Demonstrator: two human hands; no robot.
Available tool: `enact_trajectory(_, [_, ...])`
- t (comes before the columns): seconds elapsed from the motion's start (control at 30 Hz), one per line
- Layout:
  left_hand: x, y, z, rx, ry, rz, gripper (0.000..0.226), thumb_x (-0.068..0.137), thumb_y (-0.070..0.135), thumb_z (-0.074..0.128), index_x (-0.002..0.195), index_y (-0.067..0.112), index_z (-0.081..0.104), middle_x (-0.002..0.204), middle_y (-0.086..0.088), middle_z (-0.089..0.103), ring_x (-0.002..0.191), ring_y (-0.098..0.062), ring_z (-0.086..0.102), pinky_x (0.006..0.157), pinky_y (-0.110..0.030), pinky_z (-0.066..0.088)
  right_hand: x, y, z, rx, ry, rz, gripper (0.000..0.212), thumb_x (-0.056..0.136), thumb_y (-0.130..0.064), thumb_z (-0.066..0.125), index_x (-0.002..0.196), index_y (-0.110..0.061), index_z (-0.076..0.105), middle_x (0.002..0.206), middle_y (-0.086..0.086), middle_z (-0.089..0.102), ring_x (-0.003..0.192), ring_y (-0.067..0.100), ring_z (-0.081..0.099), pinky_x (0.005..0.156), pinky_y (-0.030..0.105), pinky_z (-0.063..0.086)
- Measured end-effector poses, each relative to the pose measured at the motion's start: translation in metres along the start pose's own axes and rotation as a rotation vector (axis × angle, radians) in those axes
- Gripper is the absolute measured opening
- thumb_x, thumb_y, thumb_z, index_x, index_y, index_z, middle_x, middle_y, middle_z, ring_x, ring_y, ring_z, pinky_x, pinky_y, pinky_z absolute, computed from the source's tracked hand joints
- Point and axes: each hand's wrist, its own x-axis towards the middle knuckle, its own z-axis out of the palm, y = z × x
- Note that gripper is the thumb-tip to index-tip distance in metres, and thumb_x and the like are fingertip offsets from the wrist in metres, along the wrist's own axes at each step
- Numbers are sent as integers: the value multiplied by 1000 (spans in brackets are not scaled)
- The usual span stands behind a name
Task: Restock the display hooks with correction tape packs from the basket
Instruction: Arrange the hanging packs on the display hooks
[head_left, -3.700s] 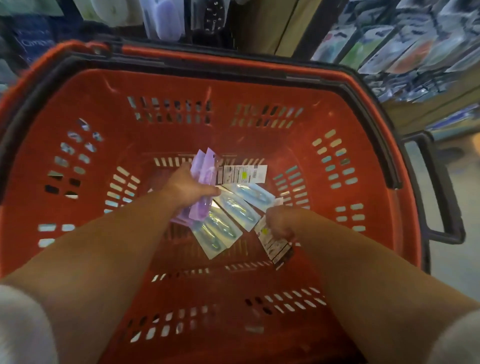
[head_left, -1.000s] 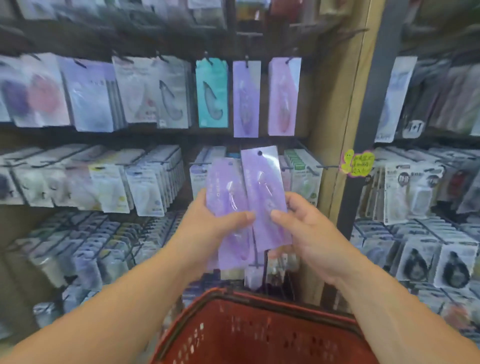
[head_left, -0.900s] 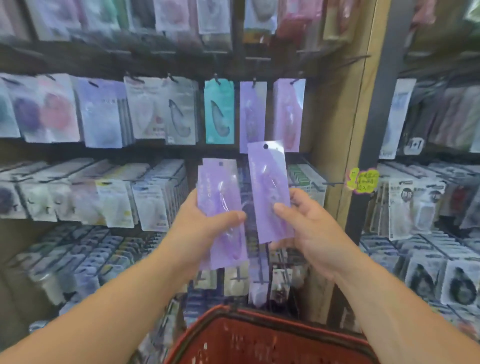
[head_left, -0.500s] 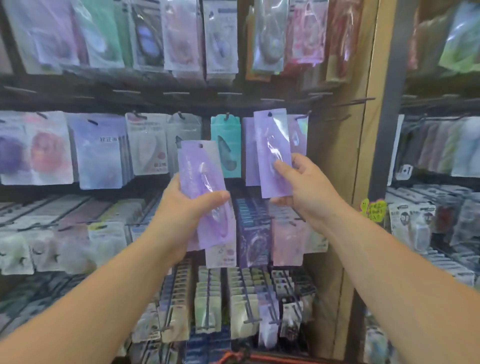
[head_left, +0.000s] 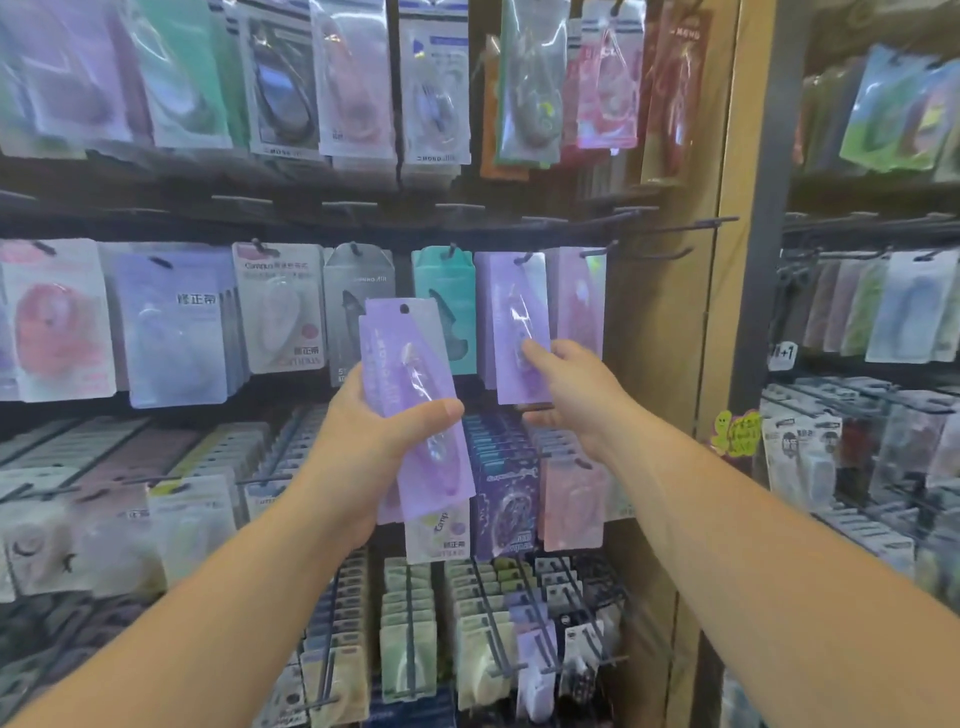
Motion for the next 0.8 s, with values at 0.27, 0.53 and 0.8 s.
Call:
enact_trajectory(0.27, [-5,1,-9,-36,-21,-9,70,60,13,96,121,18,62,89,3,79,76,-15,77,61,-29,60,36,10,15,-84,47,94,39,104,-50,52,130,-21,47,99,-7,53,101,26,69,90,39,61])
enact_trajectory(0.53, [-9,2,-6,-145,-61,-17,52,66,20,80,115,18,65,87,-3,76,70,-20,74,58,-33,59,-2,20,8,-352,162,-198,45,100,-57,51,138,-34,43,140,-7,47,116,21,61,95,50,57])
enact_trajectory(0.8, [-12,3,12,-236,-139,-75,49,74,11,78,120,6,61,110,-28,75,84,-36,76,63,-49,63,-94,10,8,-207,-267,-329,47,71,-46,84,114,-39,65,106,-21,66,89,12,67,79,22,57])
